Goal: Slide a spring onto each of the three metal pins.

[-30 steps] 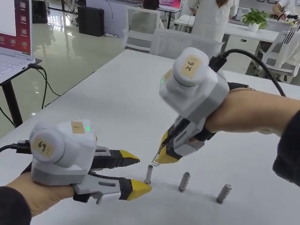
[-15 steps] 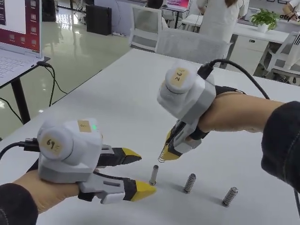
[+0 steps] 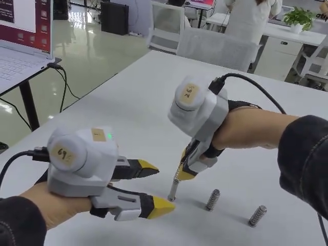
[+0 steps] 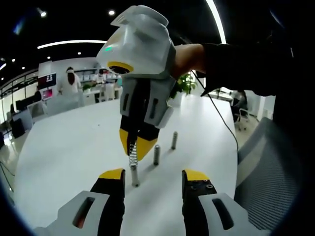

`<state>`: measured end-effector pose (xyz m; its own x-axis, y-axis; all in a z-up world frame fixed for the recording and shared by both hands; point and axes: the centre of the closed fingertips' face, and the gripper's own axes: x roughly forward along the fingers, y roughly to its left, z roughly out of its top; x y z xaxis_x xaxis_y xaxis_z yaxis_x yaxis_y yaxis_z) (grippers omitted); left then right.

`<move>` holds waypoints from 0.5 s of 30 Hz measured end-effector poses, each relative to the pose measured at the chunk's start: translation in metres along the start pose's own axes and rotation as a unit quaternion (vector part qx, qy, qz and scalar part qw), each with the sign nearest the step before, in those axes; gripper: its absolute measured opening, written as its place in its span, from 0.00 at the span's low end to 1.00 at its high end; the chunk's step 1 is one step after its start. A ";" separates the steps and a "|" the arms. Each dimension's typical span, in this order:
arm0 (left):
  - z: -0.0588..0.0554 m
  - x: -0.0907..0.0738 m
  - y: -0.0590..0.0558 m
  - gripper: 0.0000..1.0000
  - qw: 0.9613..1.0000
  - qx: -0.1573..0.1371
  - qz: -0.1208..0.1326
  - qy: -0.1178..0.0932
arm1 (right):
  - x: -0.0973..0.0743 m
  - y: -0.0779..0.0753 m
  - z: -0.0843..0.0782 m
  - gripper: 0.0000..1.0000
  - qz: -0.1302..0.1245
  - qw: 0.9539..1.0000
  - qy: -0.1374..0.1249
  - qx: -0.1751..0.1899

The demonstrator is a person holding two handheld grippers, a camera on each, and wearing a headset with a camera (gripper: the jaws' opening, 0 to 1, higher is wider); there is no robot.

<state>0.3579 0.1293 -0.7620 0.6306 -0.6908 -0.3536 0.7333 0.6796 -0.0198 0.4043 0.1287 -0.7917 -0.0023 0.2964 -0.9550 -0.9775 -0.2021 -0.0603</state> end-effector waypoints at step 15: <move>-0.002 0.000 0.000 0.39 1.000 0.001 0.001 0.003 | 0.026 0.001 -0.007 0.08 0.009 1.000 0.020 0.013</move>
<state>0.3577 0.1300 -0.7634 0.6304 -0.6880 -0.3596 0.7325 0.6805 -0.0179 0.4043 0.1297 -0.8186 -0.0123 0.2543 -0.9670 -0.9824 -0.1832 -0.0356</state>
